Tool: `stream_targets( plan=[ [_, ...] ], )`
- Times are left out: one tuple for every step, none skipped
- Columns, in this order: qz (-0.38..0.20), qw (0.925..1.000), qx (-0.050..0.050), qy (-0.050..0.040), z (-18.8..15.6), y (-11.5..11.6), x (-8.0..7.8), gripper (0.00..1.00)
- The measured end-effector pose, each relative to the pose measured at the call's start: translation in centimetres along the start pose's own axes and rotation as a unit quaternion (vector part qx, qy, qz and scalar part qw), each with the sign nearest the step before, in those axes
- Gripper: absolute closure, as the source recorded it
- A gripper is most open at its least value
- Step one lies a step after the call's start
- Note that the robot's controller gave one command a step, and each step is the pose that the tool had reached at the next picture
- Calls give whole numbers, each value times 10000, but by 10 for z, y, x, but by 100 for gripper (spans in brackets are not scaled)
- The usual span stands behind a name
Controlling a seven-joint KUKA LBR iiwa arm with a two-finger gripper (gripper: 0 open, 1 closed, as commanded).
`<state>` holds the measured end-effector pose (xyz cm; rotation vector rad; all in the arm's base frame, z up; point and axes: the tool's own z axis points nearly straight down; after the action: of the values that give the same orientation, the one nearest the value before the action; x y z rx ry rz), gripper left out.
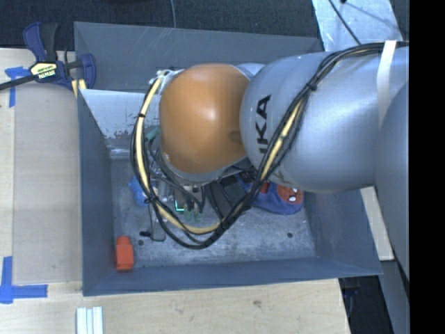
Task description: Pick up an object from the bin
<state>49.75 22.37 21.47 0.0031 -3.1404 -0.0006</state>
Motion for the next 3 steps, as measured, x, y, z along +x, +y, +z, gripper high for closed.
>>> stream_targets(
  plan=[
    [91, 10000, 18, 7, 127, -47, -43, 0],
    [970, 9953, -6, -22, 145, -9, -120, 0],
    [762, 9971, -5, -59, 65, -45, -99, 0]
  ],
)
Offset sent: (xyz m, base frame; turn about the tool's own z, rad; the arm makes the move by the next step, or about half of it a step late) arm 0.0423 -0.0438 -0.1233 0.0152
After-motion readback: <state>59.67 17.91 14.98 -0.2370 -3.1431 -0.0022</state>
